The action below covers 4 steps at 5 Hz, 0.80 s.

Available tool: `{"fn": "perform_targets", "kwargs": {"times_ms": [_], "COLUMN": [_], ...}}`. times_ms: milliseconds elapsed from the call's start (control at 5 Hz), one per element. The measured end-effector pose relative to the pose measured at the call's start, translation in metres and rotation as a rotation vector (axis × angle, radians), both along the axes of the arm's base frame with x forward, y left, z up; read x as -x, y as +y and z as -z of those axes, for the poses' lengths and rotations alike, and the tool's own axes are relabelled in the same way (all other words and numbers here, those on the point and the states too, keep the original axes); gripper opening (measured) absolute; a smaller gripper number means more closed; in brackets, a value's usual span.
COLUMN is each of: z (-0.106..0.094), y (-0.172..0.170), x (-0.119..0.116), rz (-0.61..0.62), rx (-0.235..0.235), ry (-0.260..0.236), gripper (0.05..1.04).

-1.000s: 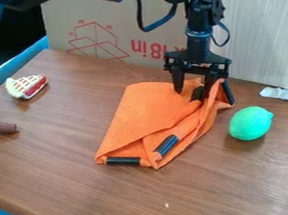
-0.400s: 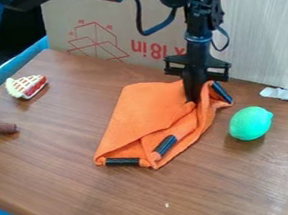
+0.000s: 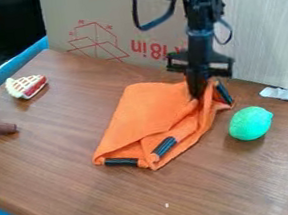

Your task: Unfold the cloth from top right to bottom left

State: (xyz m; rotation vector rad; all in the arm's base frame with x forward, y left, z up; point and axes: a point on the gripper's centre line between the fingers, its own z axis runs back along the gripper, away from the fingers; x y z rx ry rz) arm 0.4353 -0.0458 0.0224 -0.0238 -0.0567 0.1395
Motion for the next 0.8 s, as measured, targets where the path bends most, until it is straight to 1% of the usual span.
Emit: {"fn": "perform_targets", "kwargs": {"times_ms": [200,400,600,800], "z": [-0.042,-0.069,-0.076,-0.066], "y": [0.003,0.022,0.044,0.069], "x": [0.001,0.018,0.033,0.045], "rz": [-0.037,-0.052,-0.041,-0.026], "rx": [0.092,0.17,0.2,0.213], "ry": [-0.107,-0.172,-0.198,-0.178], "gripper": [0.05,0.05,0.05,0.05]}}
